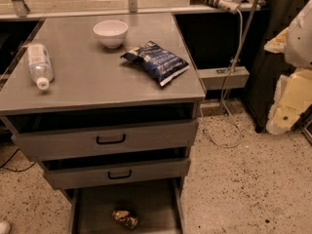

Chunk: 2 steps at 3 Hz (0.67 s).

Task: Pick orange can from bottom drawer and place on counter

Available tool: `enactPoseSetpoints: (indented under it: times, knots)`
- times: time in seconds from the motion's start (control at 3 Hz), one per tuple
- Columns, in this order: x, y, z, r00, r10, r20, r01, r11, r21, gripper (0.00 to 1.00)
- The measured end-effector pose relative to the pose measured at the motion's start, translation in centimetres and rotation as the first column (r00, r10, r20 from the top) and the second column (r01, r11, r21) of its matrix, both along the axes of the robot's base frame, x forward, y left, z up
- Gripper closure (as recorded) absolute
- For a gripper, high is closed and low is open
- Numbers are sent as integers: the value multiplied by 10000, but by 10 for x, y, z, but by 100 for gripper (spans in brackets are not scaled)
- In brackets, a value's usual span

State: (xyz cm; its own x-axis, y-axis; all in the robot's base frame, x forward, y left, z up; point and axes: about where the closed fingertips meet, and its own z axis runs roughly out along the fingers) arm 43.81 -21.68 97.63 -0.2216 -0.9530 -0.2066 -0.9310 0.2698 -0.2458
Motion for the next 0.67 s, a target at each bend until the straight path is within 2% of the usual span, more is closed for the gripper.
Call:
enactPoseSetpoints:
  times: [0.33, 0.67]
  knots:
    - [0, 0, 0, 10000, -7, 21, 7, 10000, -5, 0]
    - [-15, 1, -25, 9997, -191, -166, 192, 9998, 81, 0]
